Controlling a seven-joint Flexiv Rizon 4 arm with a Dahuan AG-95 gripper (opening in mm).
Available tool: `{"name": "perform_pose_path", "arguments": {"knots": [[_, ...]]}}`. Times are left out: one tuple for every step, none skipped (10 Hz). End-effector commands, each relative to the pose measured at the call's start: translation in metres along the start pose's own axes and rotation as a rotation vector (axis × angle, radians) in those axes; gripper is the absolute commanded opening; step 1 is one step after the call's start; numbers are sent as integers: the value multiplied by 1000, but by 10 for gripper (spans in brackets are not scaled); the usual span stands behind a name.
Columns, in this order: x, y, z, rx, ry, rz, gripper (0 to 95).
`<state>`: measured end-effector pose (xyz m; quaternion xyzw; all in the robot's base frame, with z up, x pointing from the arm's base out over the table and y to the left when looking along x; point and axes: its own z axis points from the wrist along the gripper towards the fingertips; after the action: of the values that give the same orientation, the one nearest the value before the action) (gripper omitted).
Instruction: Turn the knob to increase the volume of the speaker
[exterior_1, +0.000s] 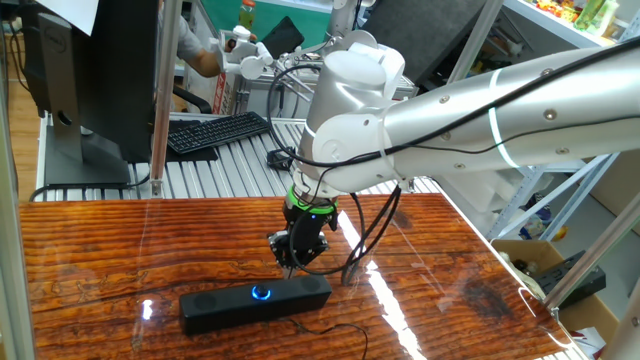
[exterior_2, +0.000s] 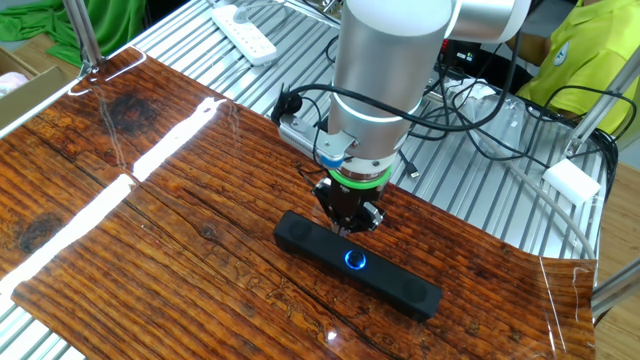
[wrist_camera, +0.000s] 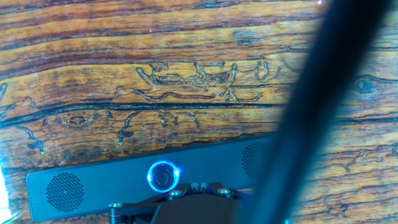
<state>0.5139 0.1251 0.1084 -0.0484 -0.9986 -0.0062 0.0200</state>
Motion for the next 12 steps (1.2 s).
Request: {"name": "perform_pose_path", "arguments": {"knots": [[1,-1,0,1,-9,-3,0],[1,-1,0,2,-14,0,0],[1,-1,0,5,-22,4,0],[1,-1,0,3,-22,2,0],[1,-1,0,7,-25,-9,0],[1,-1,0,8,-25,-16,0],[1,-1,0,6,-27,-42,0],[1,-1,0,6,-37,-64,0],[1,-1,0,4,-49,-81,0],[1,-1,0,6,-50,-85,0],[1,-1,0,6,-49,-101,0],[1,-1,0,7,-58,-113,0]]}}
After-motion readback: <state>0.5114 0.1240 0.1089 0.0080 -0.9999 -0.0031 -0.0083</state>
